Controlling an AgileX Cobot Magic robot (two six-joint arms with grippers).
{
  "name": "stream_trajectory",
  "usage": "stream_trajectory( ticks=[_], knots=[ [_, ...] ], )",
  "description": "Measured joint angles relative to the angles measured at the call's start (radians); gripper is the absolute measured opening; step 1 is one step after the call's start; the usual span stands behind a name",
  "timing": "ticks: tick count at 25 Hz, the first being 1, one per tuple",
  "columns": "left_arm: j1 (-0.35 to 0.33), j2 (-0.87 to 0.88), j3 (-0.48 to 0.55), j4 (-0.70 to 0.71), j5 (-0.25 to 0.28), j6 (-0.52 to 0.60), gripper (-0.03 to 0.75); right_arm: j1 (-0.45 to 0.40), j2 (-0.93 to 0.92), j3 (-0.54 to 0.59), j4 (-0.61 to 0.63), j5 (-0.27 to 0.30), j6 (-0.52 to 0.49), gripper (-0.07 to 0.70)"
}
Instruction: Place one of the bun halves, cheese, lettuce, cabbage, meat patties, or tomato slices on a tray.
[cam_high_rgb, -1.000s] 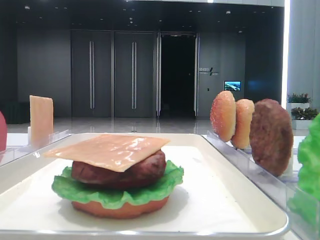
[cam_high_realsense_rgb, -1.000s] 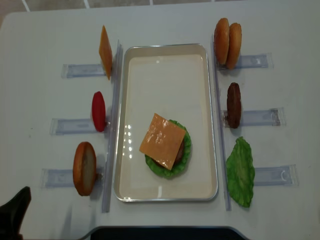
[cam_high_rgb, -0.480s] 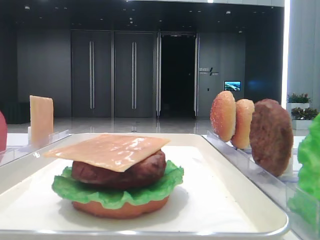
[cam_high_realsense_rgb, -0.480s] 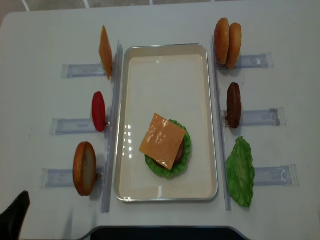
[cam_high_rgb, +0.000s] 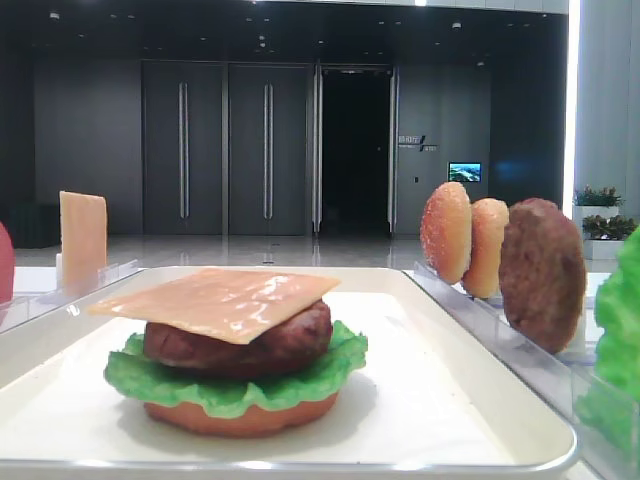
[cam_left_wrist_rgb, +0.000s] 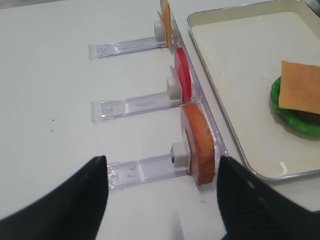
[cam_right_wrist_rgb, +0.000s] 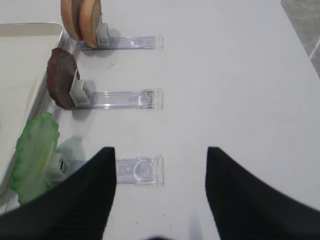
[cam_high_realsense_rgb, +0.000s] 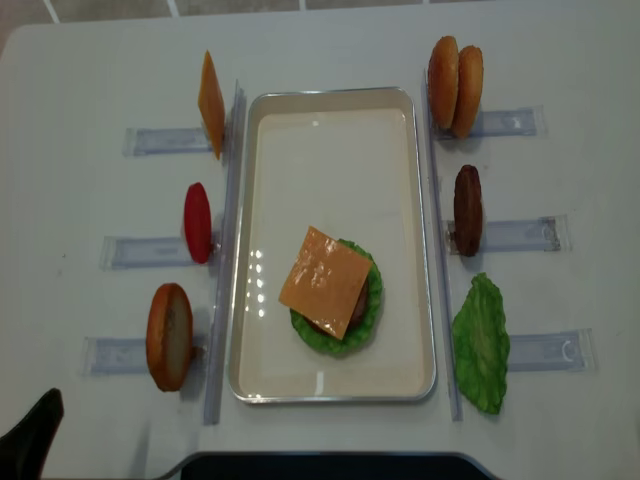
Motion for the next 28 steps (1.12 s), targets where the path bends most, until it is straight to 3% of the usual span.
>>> stream_trajectory(
  ticks=[9, 28],
  knots=[
    [0.000, 0.000, 0.001, 0.096, -0.001, -0.138, 0.517, 0.000, 0.000, 0.000, 0.000, 0.000, 0.000, 0.410],
    [0.000, 0.000, 0.001, 0.132, -0.006, -0.169, 0.517, 0.000, 0.000, 0.000, 0.000, 0.000, 0.000, 0.410]
  ],
)
